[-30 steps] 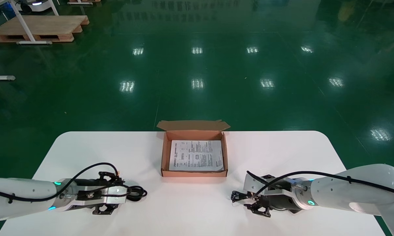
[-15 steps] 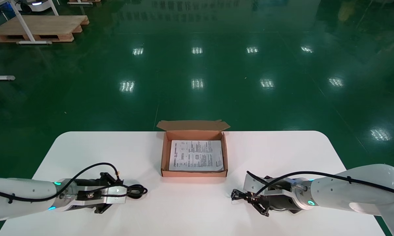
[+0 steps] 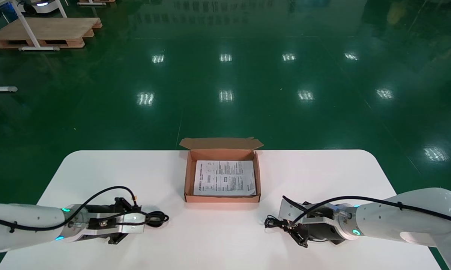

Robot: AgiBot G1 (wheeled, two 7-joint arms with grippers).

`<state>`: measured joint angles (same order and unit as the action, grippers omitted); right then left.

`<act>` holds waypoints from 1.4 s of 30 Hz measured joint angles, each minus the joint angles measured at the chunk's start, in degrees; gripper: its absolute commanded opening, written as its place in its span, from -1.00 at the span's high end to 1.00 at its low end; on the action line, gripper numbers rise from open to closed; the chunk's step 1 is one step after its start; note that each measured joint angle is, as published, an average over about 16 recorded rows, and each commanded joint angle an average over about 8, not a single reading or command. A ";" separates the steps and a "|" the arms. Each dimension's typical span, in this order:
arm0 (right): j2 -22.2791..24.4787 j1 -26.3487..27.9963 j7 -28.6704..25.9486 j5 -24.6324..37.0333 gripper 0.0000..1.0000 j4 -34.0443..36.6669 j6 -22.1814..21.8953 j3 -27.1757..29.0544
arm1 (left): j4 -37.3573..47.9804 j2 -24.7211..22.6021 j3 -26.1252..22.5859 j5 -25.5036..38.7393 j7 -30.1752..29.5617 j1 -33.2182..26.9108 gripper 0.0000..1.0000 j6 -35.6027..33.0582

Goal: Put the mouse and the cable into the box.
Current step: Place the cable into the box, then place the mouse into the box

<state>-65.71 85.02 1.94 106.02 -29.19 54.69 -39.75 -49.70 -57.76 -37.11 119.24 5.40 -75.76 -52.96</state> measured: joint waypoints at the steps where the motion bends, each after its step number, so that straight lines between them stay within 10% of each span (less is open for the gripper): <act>1: 0.34 0.34 -0.21 -0.27 1.00 -0.09 -0.14 0.30 | 0.02 0.03 0.19 -0.22 0.02 -0.39 1.00 0.02; 23: 8.24 17.31 -4.87 -2.52 1.00 -3.23 -8.32 7.11 | 8.71 -13.65 6.20 -16.26 9.37 -11.45 1.00 1.53; 42: 8.22 18.03 -4.97 -2.37 1.00 -3.33 -8.48 7.18 | 7.96 -18.25 2.44 -15.25 20.39 -7.26 1.00 12.73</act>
<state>-57.50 103.06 -3.03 103.66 -32.52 46.22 -32.56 -41.74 -76.01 -34.66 103.99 25.80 -83.02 -40.24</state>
